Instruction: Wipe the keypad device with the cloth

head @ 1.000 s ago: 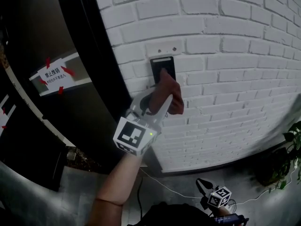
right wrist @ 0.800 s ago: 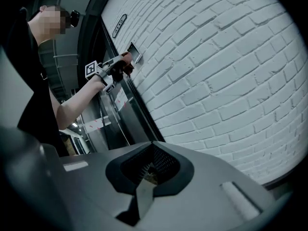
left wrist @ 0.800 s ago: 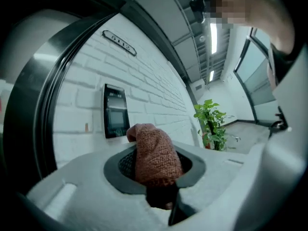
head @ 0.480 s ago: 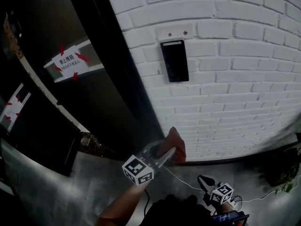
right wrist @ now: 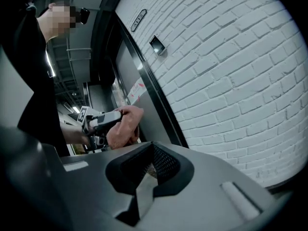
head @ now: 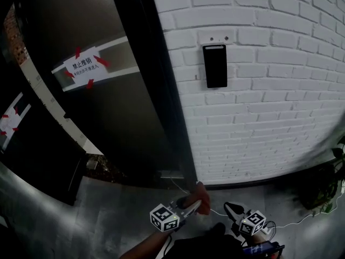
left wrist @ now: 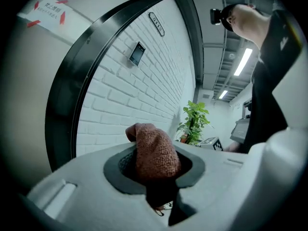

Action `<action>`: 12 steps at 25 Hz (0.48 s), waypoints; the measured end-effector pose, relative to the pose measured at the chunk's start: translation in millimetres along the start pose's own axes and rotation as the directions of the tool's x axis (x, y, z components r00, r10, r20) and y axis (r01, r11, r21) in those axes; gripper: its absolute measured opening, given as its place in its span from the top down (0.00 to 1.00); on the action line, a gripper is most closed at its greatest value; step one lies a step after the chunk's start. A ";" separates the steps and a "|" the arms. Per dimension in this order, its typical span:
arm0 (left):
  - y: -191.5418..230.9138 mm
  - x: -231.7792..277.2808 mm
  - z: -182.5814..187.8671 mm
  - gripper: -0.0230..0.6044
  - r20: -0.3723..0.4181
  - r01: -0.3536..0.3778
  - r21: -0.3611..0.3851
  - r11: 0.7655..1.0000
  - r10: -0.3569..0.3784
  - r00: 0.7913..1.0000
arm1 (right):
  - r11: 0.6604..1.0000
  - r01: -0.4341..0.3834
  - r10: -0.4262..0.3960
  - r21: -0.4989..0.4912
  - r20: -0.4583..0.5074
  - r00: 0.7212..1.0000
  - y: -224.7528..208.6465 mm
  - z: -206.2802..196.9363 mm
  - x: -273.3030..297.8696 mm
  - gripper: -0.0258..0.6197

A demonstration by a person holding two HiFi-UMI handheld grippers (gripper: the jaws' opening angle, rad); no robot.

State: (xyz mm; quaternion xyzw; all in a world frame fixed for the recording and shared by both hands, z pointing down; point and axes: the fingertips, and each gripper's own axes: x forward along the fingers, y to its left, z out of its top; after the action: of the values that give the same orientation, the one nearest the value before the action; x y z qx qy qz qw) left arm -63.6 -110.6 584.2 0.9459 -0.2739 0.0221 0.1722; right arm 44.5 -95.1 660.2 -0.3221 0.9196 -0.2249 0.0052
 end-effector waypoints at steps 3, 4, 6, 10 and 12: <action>-16.9 -20.8 -31.4 0.80 -0.033 0.032 -0.023 0.999 -0.033 0.999 | 1.000 0.007 -0.008 -0.021 -0.024 1.000 30.8 -16.0 -0.3 0.96; -22.5 -27.7 -40.9 0.80 -0.045 0.042 -0.027 0.999 -0.043 0.998 | 1.000 0.015 -0.016 -0.021 -0.028 0.999 40.0 -21.4 -2.1 0.96; -33.1 -41.4 -57.9 0.80 -0.066 0.064 -0.030 0.997 -0.066 0.996 | 0.999 0.039 -0.040 -0.018 -0.034 0.999 55.7 -33.5 -8.5 0.96; -48.2 -67.2 -85.9 0.80 -0.095 0.096 -0.026 0.995 -0.098 0.991 | 0.996 0.083 -0.084 -0.017 -0.037 0.996 87.7 -52.7 -24.5 0.96; -54.3 -77.8 -98.3 0.80 -0.109 0.104 -0.021 0.994 -0.105 0.988 | 0.995 0.097 -0.098 -0.017 -0.029 0.995 101.9 -61.9 -31.7 0.96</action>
State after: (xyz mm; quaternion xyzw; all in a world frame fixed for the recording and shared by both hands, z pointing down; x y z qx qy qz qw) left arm -96.0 5.2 649.0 0.9550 -0.2142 0.0629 0.1952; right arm -0.1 19.6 669.1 -0.3634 0.9044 -0.2224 -0.0218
